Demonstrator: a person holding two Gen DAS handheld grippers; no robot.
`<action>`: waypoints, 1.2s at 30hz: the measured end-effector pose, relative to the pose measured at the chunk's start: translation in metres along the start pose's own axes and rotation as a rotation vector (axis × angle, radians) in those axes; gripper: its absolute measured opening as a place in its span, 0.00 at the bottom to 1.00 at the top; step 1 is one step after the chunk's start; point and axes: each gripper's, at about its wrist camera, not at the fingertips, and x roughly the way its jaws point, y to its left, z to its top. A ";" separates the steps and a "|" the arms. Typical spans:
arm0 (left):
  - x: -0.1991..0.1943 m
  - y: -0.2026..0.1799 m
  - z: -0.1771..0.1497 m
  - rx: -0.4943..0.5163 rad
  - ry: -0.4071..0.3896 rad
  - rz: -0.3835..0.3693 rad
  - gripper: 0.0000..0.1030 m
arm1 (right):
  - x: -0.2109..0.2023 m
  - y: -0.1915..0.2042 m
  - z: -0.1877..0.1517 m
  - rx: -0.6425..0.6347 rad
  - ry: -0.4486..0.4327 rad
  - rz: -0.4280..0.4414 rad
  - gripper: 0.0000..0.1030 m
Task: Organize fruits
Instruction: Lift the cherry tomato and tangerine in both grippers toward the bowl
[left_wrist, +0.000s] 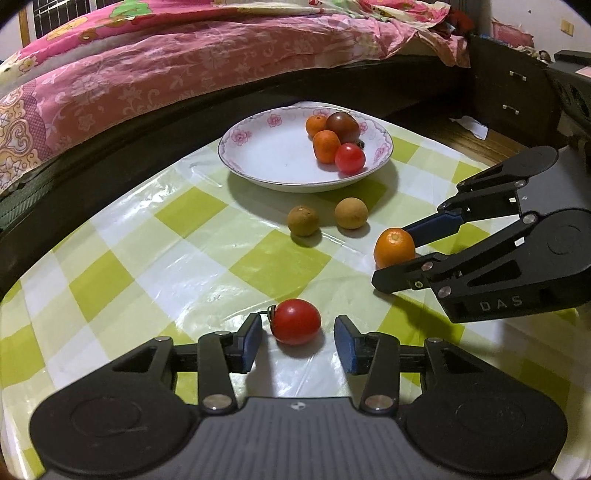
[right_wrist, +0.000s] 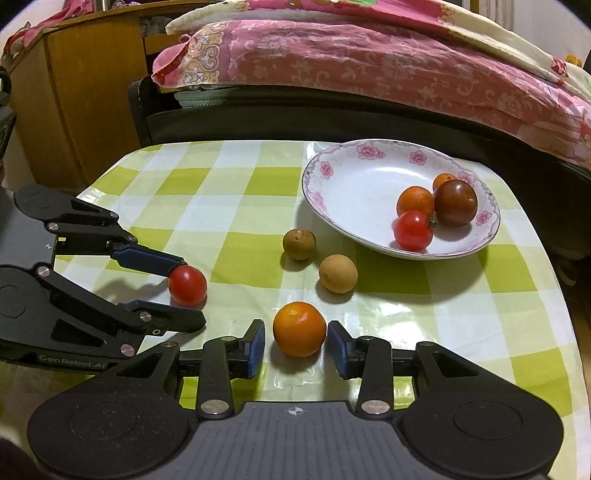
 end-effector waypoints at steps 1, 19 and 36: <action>0.000 0.000 0.000 -0.003 0.000 0.000 0.50 | 0.000 0.000 0.000 0.000 0.001 0.001 0.34; 0.002 0.000 0.005 -0.029 0.020 0.010 0.36 | 0.000 0.002 0.001 -0.023 0.009 -0.027 0.25; -0.001 -0.003 0.047 -0.030 -0.081 0.004 0.36 | -0.016 -0.010 0.020 0.031 -0.079 -0.038 0.25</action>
